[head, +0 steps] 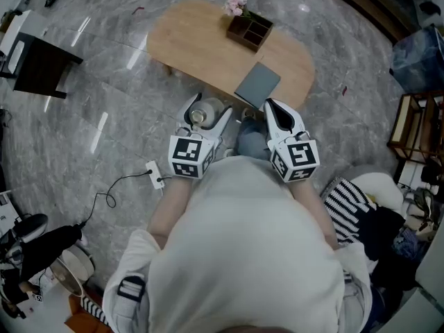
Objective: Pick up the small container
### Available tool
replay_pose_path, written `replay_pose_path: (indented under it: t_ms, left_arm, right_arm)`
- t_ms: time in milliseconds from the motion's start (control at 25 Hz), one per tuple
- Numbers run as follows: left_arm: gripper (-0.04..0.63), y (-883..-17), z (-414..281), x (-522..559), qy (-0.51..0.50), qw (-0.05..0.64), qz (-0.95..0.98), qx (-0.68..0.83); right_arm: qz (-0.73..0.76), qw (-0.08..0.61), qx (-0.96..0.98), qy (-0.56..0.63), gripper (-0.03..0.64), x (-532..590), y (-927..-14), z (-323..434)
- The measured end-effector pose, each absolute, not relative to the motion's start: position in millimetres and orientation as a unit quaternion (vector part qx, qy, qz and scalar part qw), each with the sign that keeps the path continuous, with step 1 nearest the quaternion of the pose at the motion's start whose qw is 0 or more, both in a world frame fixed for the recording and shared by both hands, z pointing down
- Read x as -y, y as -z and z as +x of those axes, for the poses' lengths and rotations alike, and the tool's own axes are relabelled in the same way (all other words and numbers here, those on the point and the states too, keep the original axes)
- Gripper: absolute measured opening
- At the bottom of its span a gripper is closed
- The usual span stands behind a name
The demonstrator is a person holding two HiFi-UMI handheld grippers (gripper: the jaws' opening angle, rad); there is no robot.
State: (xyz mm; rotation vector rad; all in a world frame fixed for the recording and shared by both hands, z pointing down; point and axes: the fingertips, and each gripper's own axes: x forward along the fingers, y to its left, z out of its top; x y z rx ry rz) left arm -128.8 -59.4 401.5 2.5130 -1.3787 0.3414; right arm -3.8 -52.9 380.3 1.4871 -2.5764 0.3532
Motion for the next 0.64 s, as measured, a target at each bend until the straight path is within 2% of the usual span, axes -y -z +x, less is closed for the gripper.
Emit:
replay_pose_path:
  t_ms: [640]
  left_arm:
    - [0.347,-407.5,-137.5,67.8,-0.120,0.136,0.860,0.477]
  right_arm:
    - [0.496,0.077,0.855,-0.133,-0.003,62.4,-388.5,-5.0]
